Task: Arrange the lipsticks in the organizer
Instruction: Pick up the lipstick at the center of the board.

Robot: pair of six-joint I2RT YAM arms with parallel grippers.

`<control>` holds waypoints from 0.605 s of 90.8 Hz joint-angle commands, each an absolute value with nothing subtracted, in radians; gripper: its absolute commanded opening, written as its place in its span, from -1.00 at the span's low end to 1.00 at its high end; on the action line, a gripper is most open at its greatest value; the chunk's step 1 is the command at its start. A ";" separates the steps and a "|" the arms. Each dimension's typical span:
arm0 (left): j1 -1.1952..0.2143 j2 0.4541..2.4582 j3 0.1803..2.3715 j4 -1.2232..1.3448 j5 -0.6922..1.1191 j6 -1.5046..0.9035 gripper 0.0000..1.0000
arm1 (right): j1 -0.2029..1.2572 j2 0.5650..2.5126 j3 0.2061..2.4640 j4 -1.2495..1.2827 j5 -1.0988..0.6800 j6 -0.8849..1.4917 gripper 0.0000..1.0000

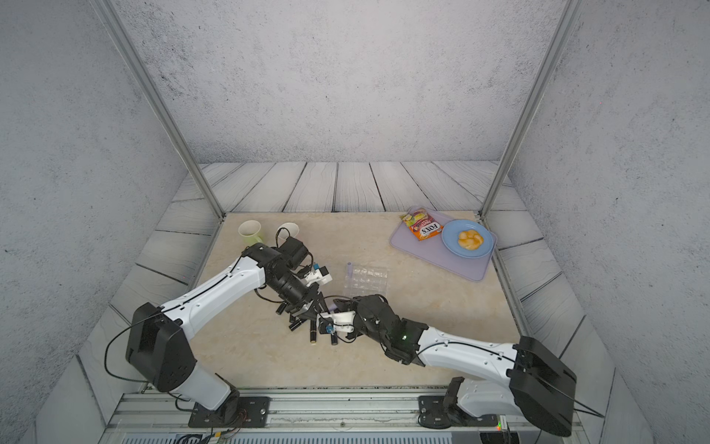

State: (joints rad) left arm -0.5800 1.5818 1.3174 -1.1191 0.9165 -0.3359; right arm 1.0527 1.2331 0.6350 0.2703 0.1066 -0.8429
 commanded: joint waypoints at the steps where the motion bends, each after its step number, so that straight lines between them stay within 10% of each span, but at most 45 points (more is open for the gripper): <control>1: -0.589 1.589 1.336 -1.125 0.948 -0.301 -1.00 | 1.063 1.251 0.669 0.288 0.088 -0.823 -0.65; 20: -0.546 1.533 1.369 -1.065 1.011 -0.351 -0.35 | 1.062 1.279 0.665 0.349 0.204 -0.687 -0.93; 55: -0.242 1.351 1.298 -0.682 1.127 -0.627 -0.08 | 0.913 1.310 0.661 0.454 0.273 -0.145 -0.99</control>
